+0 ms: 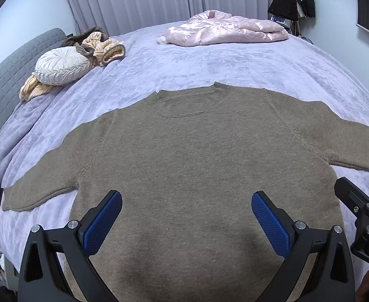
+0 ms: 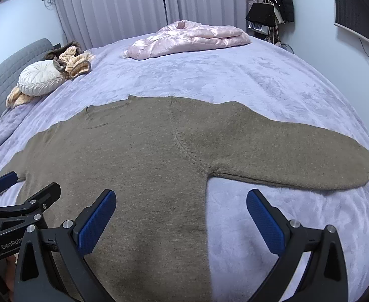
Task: Fold small clothes
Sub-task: 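Move the right gripper to the ribbed cuff of the sweater sleeve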
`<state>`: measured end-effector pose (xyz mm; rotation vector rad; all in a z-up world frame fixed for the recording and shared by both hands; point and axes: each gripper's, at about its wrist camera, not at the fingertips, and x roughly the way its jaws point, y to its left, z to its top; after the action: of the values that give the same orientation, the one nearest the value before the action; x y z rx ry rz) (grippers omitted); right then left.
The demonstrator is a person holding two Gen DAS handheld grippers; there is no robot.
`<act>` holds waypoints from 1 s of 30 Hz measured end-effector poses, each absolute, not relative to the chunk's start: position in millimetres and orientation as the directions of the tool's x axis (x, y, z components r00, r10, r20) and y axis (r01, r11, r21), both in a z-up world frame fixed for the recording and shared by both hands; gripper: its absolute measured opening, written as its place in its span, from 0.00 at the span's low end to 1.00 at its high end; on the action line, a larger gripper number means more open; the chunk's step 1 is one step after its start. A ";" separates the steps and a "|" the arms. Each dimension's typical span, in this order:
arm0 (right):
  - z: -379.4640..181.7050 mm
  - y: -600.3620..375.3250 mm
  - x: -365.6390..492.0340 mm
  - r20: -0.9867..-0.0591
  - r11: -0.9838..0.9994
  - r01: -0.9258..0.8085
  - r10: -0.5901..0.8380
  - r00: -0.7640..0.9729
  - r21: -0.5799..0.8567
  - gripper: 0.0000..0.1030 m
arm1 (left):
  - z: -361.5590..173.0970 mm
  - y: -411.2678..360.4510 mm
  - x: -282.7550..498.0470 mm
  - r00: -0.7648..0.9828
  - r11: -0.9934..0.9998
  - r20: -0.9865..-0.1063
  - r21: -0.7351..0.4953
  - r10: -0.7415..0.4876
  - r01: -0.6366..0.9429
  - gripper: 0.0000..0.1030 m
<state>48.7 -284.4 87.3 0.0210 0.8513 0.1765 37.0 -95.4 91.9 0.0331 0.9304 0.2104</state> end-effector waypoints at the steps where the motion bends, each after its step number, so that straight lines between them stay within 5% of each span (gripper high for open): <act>1: 88.4 -288.1 48.5 -0.741 0.986 -0.143 0.160 0.652 0.087 1.00 | 92.2 -97.9 39.0 0.577 0.980 -0.794 0.118 0.192 -0.163 1.00; 30: 78.5 -437.0 76.7 -0.745 0.974 0.077 0.109 0.658 0.211 1.00 | 104.8 -212.7 100.9 0.574 0.988 -0.809 0.155 0.128 -0.002 1.00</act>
<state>76.7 -437.0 78.5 0.2330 0.8541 0.0185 100.9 -212.7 104.8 0.1427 0.9571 0.0761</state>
